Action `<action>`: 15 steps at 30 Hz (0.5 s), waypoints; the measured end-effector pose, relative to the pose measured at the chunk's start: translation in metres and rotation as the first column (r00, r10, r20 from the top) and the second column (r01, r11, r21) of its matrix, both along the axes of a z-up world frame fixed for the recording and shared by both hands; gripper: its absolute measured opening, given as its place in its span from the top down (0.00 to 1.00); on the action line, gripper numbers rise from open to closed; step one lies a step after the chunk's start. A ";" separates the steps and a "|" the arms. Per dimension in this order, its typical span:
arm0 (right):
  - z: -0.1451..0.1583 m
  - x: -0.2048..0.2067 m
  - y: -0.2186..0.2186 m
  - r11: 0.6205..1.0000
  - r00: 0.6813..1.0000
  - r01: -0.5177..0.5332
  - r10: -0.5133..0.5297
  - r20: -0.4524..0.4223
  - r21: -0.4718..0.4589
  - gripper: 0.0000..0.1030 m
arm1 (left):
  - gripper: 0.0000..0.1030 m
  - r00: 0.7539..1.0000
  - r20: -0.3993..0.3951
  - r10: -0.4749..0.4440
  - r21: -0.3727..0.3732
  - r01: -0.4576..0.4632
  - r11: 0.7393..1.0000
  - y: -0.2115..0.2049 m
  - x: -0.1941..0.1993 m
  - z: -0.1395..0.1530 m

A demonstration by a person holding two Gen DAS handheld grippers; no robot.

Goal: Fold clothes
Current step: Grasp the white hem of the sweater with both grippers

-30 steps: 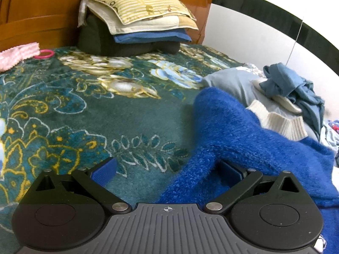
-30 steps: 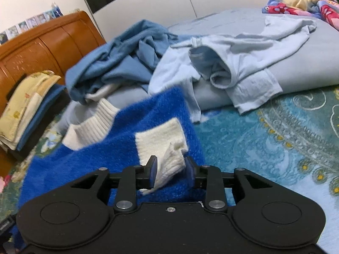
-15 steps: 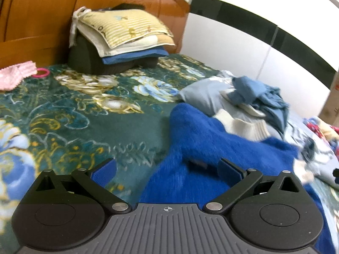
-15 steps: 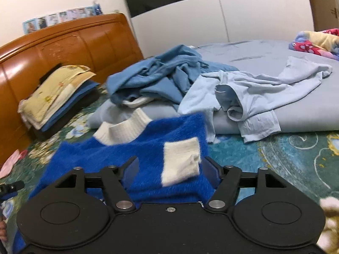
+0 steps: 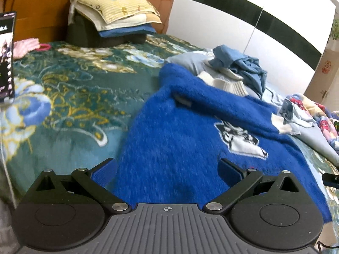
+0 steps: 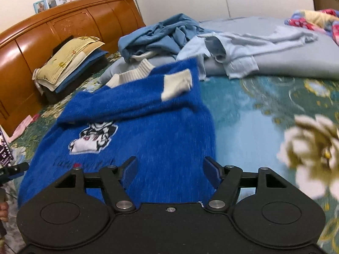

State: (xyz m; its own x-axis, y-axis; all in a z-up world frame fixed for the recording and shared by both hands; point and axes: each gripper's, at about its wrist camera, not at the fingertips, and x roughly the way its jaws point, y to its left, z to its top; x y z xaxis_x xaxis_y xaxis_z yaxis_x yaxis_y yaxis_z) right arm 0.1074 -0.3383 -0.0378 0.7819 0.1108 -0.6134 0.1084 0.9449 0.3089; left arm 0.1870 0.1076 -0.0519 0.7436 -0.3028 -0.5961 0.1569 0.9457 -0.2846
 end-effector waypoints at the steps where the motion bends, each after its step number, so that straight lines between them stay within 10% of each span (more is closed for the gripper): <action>1: -0.001 -0.006 0.000 1.000 1.000 0.001 -0.001 -0.002 0.006 0.35 | 0.01 1.000 0.000 -0.010 0.008 0.010 1.000 -0.001 -0.005 -0.001; 15: -0.016 -0.065 0.012 0.999 0.997 -0.044 0.043 -0.058 -0.014 0.34 | 0.01 0.998 -0.052 -0.037 0.028 0.038 0.999 0.018 -0.056 -0.017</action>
State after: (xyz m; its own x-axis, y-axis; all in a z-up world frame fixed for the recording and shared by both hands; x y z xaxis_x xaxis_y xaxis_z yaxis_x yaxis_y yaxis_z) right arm 0.0428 -0.3265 -0.0536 0.7401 0.1347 -0.6589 0.0839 0.9536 0.2893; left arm 0.1314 0.1256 -0.0689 0.7002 -0.3118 -0.6422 0.1784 0.9475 -0.2655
